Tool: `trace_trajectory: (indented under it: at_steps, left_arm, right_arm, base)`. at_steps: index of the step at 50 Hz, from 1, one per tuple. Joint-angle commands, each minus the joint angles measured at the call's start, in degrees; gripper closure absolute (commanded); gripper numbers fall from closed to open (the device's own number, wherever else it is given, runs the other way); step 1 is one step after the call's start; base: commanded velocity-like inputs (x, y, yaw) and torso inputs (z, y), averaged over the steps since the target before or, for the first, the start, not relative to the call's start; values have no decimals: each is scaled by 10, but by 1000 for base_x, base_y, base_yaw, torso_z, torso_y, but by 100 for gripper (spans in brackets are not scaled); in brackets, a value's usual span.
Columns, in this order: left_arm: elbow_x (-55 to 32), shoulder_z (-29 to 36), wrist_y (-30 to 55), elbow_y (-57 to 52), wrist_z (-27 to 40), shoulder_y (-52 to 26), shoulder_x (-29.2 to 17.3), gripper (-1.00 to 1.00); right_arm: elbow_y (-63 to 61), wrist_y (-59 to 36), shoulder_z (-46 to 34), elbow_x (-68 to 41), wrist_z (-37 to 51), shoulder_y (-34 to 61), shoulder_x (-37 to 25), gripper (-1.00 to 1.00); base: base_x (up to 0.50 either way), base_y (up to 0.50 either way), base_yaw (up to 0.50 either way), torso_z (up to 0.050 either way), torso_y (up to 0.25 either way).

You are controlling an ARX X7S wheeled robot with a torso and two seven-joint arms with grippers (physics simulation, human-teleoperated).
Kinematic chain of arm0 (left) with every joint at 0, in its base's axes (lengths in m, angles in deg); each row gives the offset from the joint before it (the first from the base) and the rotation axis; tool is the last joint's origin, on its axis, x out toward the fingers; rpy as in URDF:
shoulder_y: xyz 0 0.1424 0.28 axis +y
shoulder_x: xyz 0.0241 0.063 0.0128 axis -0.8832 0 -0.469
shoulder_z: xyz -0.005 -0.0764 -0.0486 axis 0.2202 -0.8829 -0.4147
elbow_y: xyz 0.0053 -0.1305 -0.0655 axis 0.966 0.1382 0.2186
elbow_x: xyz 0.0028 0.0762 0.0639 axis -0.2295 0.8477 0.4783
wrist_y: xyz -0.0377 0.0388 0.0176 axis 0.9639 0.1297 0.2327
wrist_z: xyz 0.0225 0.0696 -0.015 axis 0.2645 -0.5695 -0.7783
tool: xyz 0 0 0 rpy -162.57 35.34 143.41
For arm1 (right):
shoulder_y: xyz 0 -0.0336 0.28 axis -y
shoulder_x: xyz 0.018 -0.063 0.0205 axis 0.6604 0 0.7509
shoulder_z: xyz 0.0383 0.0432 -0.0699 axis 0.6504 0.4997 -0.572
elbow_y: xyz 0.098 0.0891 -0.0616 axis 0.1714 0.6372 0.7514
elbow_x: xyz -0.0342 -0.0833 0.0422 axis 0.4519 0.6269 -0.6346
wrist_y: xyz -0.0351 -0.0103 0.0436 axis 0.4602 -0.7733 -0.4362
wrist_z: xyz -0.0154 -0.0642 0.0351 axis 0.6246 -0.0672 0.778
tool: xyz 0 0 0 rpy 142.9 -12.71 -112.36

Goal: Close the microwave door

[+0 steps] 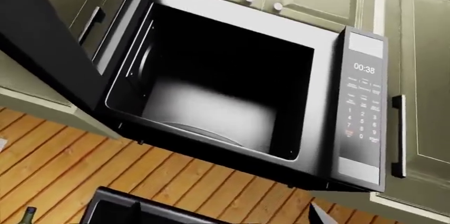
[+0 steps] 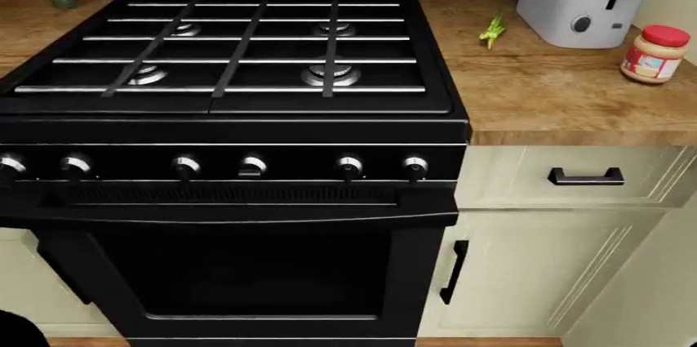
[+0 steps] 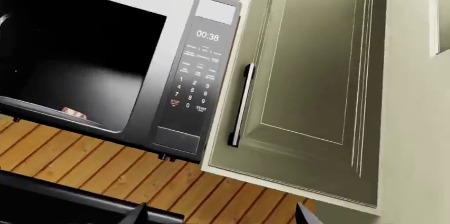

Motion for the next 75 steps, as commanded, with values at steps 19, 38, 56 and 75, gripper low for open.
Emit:
trace_trajectory:
  at_steps: [19,38,56,75]
  left_arm:
    - [-89,-47,11,28,50,-119,-65,-100]
    - [-108,-45,1,26,62,-121,-73,-100]
    - [-115,-41,-7,24,66,-119,-77,-100]
    - [-116,-37,-14,25,68,-119,-82,-100]
  right_arm:
    - [101,3,-87,-20,-13,186,-54,-100]
    - [73,29,-107,-10,-48,182,-71,-100]
    - [78,39,-120,-10,-44,193,-76,-100]
    - [51,62,-138,20,-88,196,-90,-100]
  base:
    - [-206,0,0,0,0]
    - [-350,346,0,0,0]
    - [-254,500,0,0,0]
    - [-73,500,0,0,0]
